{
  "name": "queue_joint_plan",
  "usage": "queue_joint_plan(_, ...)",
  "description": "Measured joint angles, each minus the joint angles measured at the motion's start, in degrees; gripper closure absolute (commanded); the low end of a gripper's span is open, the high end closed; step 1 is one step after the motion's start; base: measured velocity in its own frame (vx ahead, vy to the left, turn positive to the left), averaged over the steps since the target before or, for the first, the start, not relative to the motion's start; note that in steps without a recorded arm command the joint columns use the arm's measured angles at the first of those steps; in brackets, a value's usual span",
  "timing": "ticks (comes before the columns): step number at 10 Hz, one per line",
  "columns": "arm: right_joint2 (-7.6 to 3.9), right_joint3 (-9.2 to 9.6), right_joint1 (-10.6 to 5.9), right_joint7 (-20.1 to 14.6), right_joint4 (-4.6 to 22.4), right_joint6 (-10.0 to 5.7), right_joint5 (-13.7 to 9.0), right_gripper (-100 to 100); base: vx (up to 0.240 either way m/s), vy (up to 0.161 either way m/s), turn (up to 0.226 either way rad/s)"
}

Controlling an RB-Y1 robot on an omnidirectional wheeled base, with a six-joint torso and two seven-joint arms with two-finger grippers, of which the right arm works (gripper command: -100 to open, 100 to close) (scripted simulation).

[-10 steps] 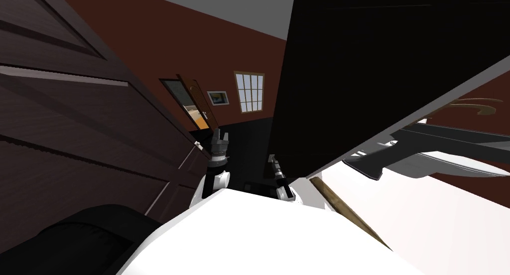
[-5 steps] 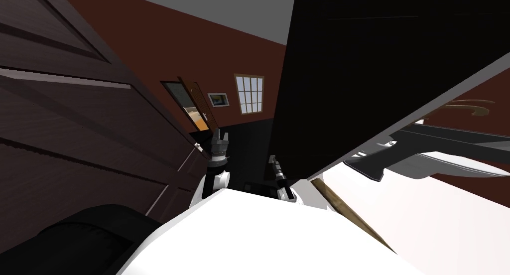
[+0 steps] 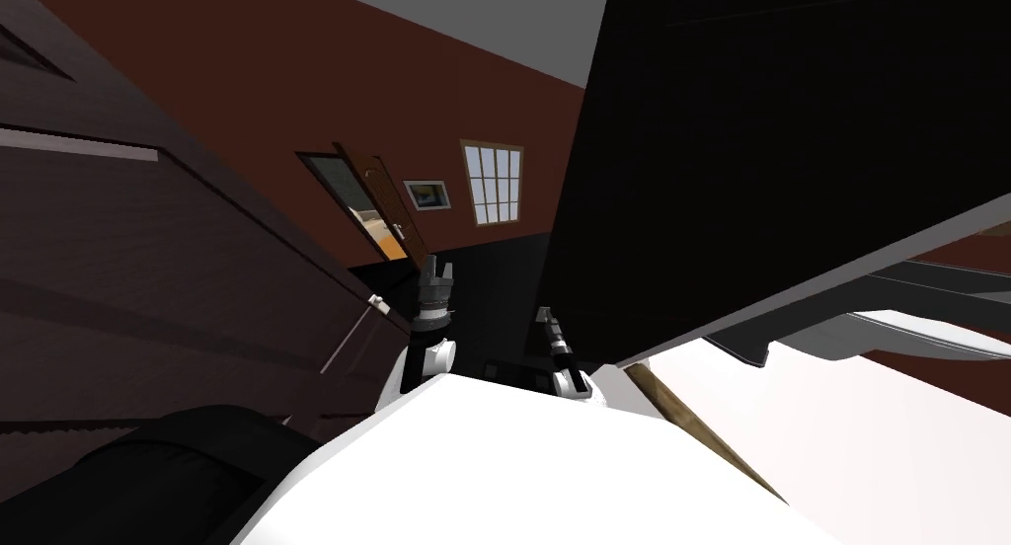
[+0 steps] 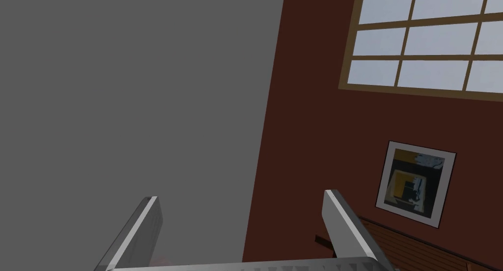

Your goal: Push the door open

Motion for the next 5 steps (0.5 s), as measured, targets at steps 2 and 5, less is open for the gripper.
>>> queue_joint_plan(2, -0.46, -1.63, -0.94, 0.3, 0.7, -0.09, -0.7, 100, 0.164, 0.068, -0.105)
queue_joint_plan(5, -0.93, -3.02, -0.86, 0.4, 0.5, -0.03, -1.5, -100, -0.159, 0.071, -0.071)
